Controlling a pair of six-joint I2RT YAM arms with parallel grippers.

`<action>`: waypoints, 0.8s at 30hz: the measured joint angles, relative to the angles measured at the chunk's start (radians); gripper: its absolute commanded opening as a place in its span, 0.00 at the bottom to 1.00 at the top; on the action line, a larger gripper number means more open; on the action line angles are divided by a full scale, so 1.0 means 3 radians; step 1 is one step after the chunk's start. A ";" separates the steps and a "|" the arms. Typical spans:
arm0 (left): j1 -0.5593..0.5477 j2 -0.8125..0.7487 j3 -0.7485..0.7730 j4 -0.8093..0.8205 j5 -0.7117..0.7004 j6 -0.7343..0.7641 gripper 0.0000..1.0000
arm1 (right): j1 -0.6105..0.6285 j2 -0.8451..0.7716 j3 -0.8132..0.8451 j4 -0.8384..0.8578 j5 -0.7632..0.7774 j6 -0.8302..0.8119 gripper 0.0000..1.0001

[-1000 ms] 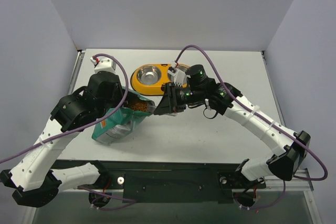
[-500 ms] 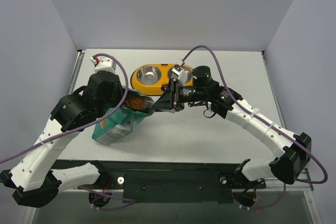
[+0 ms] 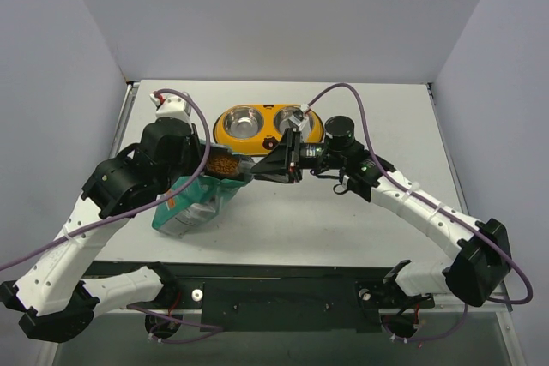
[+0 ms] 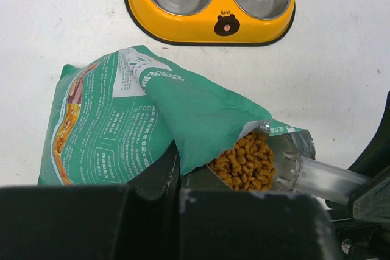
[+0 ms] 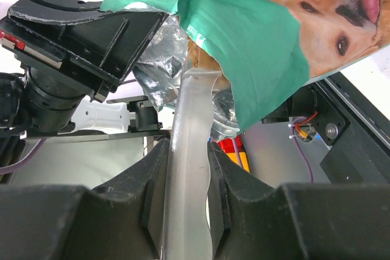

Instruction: Serve the pet food

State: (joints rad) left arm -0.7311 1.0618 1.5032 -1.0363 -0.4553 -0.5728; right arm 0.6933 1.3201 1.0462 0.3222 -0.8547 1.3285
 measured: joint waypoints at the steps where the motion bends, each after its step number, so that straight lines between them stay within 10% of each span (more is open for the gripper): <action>1: 0.0000 0.0000 0.0000 0.0003 0.0003 0.0005 0.00 | 0.0000 -0.0018 -0.0033 -0.0013 0.0003 -0.0006 0.00; 24: 0.0005 -0.0085 -0.0005 0.0000 -0.0164 0.0001 0.00 | -0.0043 0.0067 -0.0362 0.0838 -0.0032 0.0632 0.00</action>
State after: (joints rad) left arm -0.7296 1.0363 1.5017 -1.0363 -0.5045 -0.5724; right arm 0.6804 1.3403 0.9375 0.5735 -0.8642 1.5181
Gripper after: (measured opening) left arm 0.031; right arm 0.230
